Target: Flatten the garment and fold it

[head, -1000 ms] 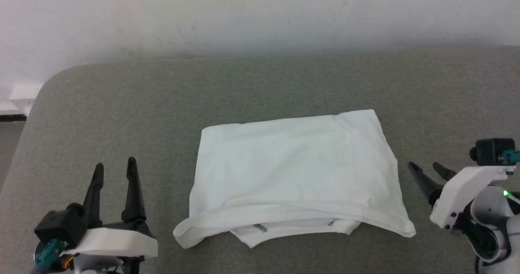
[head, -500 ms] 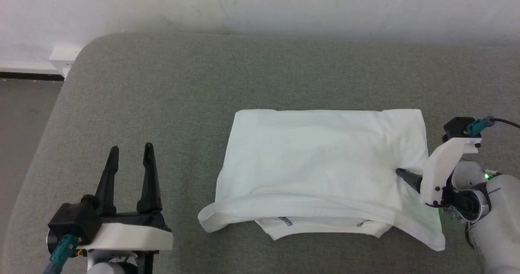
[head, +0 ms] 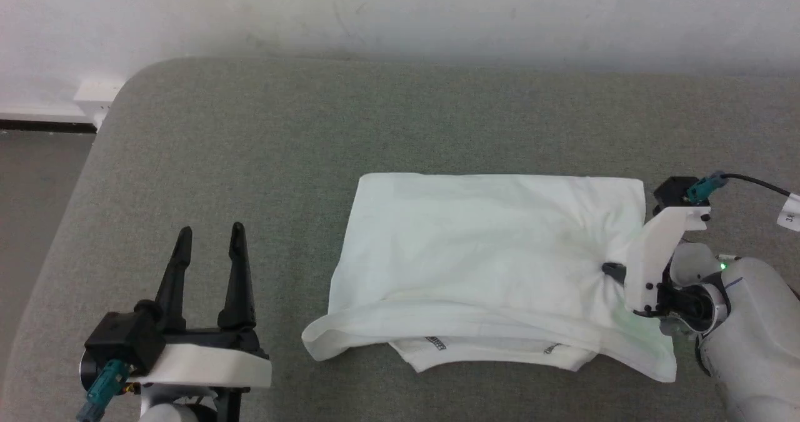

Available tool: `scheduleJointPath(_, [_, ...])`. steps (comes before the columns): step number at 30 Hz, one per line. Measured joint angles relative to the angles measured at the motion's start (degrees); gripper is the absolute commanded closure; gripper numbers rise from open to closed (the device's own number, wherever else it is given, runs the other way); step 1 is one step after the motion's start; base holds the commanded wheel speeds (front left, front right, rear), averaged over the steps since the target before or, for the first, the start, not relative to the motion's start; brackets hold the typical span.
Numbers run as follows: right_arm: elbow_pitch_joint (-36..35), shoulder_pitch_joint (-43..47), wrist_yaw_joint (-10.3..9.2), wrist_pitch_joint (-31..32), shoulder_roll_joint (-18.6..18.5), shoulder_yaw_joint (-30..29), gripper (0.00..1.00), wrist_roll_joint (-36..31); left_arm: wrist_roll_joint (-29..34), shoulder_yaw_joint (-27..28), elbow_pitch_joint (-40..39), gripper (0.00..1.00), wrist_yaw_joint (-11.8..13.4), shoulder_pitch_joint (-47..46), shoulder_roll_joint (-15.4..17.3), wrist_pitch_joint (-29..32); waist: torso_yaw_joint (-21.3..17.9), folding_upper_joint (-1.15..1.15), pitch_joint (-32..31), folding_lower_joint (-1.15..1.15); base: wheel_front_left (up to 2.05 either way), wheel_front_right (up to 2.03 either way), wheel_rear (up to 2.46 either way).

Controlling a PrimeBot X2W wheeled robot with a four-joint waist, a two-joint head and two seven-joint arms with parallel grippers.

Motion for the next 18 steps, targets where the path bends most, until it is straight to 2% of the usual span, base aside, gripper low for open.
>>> scheduleJointPath(6, [-2.6,2.08,0.08,-3.09,-1.77,2.41,1.0,1.34,0.33,0.26,0.32,0.0,-0.25,0.98,-0.16,0.0,-1.13,0.0,-1.92,0.0,0.0,0.0,0.0])
scheduleJointPath(14, [-9.91,8.7,0.09,-3.54,-10.38,2.24,1.0,1.26,0.6,0.21,0.42,0.0,0.03,3.53,-0.13,0.08,-2.85,0.0,-5.43,0.0,0.0,0.0,0.0])
scheduleJointPath(18, [-12.5,10.57,0.08,-2.31,-12.39,0.55,1.0,0.77,0.59,-0.09,0.44,0.0,0.2,4.22,-0.18,0.11,-3.73,0.0,-7.09,-0.01,0.0,0.0,0.0])
